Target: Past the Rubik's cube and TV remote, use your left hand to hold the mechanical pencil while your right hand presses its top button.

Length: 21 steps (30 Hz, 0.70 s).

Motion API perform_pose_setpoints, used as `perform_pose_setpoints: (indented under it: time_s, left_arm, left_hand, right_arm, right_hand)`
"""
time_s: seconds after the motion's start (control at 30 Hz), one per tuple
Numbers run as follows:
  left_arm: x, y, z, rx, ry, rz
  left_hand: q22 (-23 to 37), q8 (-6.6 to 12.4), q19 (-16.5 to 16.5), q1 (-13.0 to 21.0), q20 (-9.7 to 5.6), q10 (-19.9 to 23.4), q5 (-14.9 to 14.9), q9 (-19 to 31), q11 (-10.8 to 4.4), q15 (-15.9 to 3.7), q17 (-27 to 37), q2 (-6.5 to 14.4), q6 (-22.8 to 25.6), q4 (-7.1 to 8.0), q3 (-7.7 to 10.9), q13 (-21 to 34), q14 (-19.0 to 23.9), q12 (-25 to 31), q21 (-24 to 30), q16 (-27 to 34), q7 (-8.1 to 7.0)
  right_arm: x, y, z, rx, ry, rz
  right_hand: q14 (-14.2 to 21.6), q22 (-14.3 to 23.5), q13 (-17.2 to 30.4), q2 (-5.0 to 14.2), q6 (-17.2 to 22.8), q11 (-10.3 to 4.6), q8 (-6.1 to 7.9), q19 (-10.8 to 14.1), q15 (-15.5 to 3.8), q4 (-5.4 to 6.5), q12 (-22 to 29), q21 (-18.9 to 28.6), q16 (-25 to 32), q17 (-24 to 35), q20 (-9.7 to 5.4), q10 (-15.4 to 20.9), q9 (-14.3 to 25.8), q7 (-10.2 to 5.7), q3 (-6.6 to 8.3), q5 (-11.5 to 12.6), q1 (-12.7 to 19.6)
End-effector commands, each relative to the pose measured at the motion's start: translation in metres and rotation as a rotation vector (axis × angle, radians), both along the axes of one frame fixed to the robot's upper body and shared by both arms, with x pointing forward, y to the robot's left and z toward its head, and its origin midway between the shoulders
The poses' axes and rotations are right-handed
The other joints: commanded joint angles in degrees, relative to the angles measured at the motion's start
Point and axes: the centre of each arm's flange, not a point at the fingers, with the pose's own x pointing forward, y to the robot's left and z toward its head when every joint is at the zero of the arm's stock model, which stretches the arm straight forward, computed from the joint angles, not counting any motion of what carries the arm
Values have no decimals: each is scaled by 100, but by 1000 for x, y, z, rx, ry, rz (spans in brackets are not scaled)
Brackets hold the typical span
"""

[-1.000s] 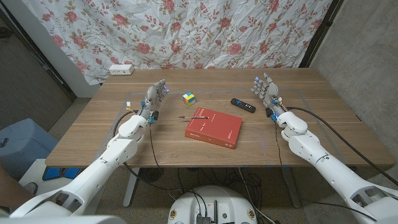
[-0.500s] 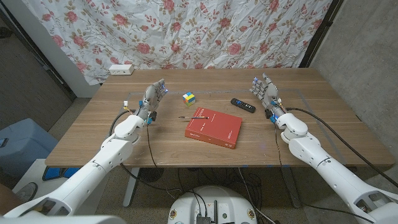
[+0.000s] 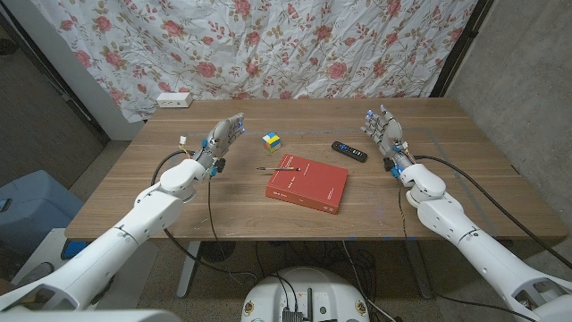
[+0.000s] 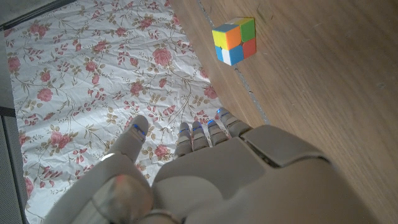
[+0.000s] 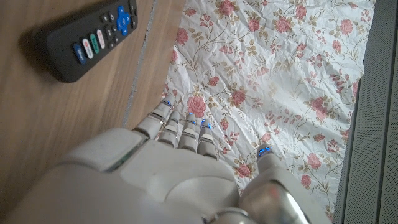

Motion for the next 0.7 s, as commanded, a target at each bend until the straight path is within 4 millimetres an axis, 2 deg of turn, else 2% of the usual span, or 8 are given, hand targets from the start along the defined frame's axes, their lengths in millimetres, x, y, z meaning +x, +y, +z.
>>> perform_pose_setpoints:
  time_s: [0.03,0.23,0.47,0.7]
  left_arm:
    - [-16,-7,22,194,-13,21]
    - [-23,-7,29,277,-9,45]
    - [-33,-4,36,384,1,89]
    - [-36,-7,40,517,-11,154]
  left_hand:
    - [14,51,72,187,-310,140,-26,15,-73,-232,24,-55,149,-258,13,24,66,56,-5,24,-45]
    - [9,99,190,441,-416,375,-16,16,-154,-313,23,-136,347,-443,9,25,196,73,11,39,-109]
    - [7,122,276,605,-468,514,-9,16,-231,-345,23,-202,463,-467,4,25,294,79,18,46,-152]
    - [3,184,394,891,-532,746,-4,18,-320,-408,22,-325,727,-479,-9,25,424,85,14,38,-271]
  right_arm:
    - [-2,-10,-3,1,-11,-3]
    - [-2,-13,-5,9,-15,-10]
    - [-2,-14,-6,10,-12,-13]
    - [-1,-14,-8,15,-8,-24]
  right_hand:
    - [21,12,13,57,71,-1,33,21,-18,-22,25,21,29,-11,-34,47,17,-10,20,38,25]
    - [24,12,11,68,70,-3,32,22,-22,-36,24,23,35,-26,-35,47,17,-11,22,37,35]
    - [20,12,9,78,68,1,30,20,-24,-45,21,24,42,-40,-44,39,17,-15,19,33,33]
    - [19,11,7,91,70,-6,31,17,-28,-48,22,24,49,-48,-47,40,17,-10,16,30,28]
